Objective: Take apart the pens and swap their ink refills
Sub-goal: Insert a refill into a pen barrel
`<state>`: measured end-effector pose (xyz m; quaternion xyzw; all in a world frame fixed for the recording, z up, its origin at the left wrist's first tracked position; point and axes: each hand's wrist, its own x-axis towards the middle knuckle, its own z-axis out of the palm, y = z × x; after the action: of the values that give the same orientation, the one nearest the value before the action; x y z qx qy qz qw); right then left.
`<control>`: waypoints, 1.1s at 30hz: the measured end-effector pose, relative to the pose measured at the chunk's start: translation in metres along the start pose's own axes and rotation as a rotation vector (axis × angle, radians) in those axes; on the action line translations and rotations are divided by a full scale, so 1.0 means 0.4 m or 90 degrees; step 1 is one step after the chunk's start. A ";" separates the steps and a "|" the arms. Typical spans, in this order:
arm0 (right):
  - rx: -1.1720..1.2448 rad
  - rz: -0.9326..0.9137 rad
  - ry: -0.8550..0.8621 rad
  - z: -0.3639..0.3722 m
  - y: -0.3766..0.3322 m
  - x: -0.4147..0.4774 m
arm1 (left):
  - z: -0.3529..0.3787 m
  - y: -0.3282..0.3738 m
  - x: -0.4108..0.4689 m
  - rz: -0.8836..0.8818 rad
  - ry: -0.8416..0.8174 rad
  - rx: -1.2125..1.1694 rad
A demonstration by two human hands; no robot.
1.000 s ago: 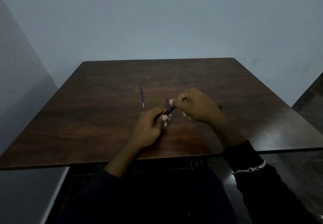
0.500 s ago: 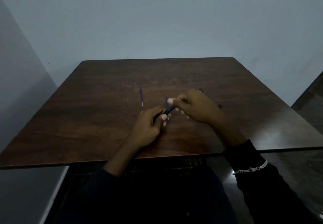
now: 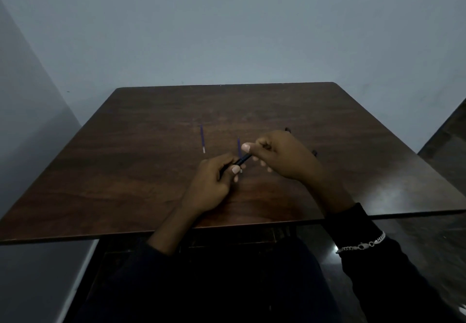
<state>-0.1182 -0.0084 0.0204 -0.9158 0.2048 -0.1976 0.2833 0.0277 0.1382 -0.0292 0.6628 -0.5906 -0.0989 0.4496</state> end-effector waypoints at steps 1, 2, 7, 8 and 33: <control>-0.016 -0.010 0.003 0.003 -0.004 0.000 | -0.001 0.001 0.000 0.000 -0.002 -0.004; -0.022 -0.014 0.007 0.007 -0.006 0.001 | -0.001 0.001 -0.001 0.001 -0.002 -0.006; 0.051 0.012 0.000 -0.009 -0.002 -0.004 | -0.005 0.005 0.000 0.010 0.016 -0.009; 0.088 0.008 -0.012 -0.014 0.001 -0.005 | -0.005 0.004 0.000 0.009 0.017 -0.009; -0.044 0.002 -0.004 -0.002 -0.009 -0.008 | -0.003 0.002 -0.001 0.002 0.014 -0.012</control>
<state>-0.1202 -0.0044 0.0224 -0.9254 0.2123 -0.1871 0.2521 0.0281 0.1392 -0.0281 0.6586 -0.5858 -0.0961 0.4624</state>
